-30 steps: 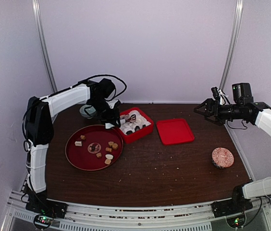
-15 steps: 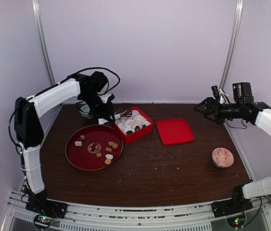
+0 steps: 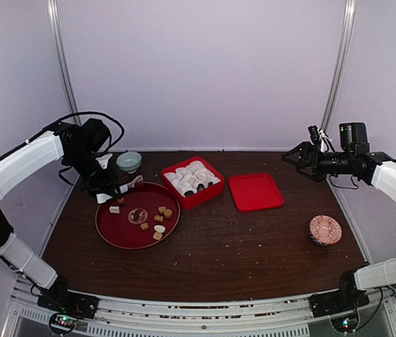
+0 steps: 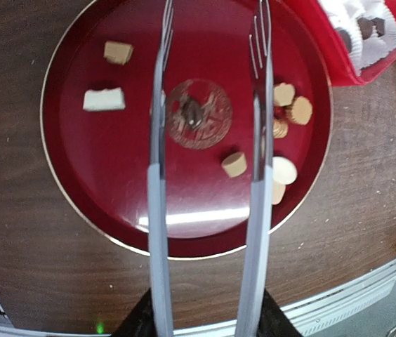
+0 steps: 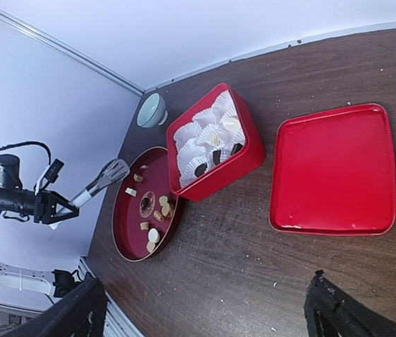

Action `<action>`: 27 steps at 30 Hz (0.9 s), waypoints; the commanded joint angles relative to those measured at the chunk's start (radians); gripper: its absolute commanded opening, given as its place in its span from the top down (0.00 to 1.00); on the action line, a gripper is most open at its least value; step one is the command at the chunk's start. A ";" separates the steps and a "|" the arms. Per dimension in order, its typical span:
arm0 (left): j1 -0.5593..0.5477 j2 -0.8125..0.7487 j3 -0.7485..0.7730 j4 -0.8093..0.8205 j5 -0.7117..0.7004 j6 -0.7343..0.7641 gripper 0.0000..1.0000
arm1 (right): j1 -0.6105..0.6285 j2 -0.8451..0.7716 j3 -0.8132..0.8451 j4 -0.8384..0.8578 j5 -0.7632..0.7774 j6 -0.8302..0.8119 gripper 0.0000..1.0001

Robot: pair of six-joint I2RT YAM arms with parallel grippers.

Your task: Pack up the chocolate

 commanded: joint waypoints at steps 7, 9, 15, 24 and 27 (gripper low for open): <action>0.088 -0.163 -0.186 -0.061 -0.093 -0.085 0.56 | 0.008 0.007 -0.018 0.075 -0.022 0.036 0.00; 0.099 -0.159 -0.196 -0.058 -0.093 -0.068 0.56 | 0.009 0.007 -0.020 0.081 -0.026 0.039 0.00; 0.119 -0.126 -0.214 -0.031 -0.088 -0.011 0.55 | 0.008 0.004 -0.019 0.076 -0.028 0.035 0.00; 0.126 -0.025 -0.201 0.003 -0.088 0.065 0.55 | 0.008 -0.008 -0.026 0.073 -0.025 0.042 0.00; 0.127 -0.002 -0.194 0.007 -0.092 0.084 0.56 | 0.008 -0.008 -0.024 0.072 -0.023 0.043 0.00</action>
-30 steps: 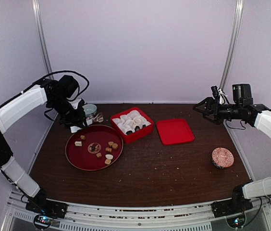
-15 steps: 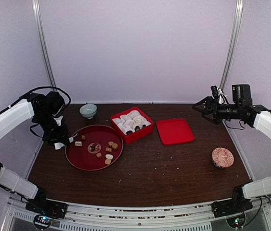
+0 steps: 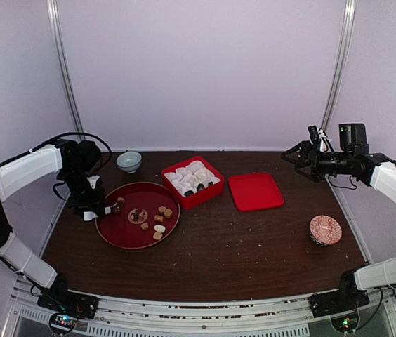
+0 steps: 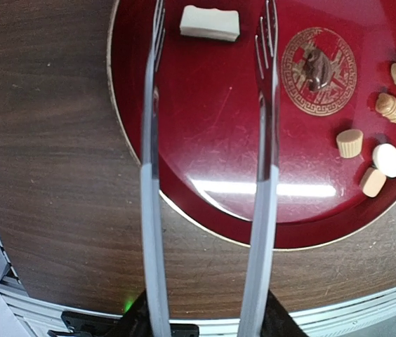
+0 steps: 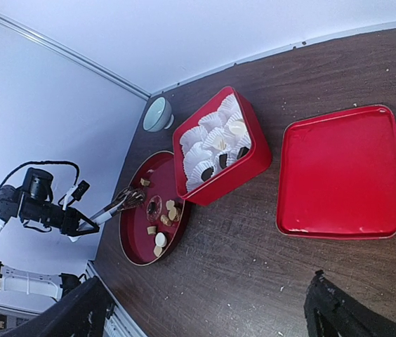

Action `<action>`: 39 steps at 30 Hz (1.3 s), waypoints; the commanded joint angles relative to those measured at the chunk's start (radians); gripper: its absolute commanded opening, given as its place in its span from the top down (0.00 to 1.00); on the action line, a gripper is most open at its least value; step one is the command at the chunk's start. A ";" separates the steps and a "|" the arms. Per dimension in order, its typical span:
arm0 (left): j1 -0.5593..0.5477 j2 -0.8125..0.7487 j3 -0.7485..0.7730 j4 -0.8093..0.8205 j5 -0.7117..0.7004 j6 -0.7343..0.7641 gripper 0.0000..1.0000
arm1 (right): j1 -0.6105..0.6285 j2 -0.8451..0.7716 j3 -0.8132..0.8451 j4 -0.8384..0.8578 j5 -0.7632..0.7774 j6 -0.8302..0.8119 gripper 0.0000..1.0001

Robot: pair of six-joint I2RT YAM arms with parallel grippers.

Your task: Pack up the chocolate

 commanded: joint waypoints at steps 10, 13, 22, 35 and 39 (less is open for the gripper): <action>0.009 0.047 0.027 0.023 -0.020 0.078 0.65 | 0.008 -0.007 -0.005 0.036 -0.003 0.019 0.00; 0.009 0.039 0.048 0.009 -0.015 0.078 0.68 | 0.009 -0.004 -0.001 0.043 -0.003 0.023 0.00; -0.011 0.023 0.238 -0.043 0.026 0.044 0.72 | 0.008 0.002 -0.002 0.044 -0.004 0.022 0.00; -0.160 0.251 0.631 -0.007 0.095 0.084 0.73 | 0.008 0.002 0.007 0.015 -0.001 0.009 0.00; -0.196 0.327 0.700 0.001 0.130 0.097 0.72 | 0.008 -0.005 0.004 0.002 0.009 0.004 0.00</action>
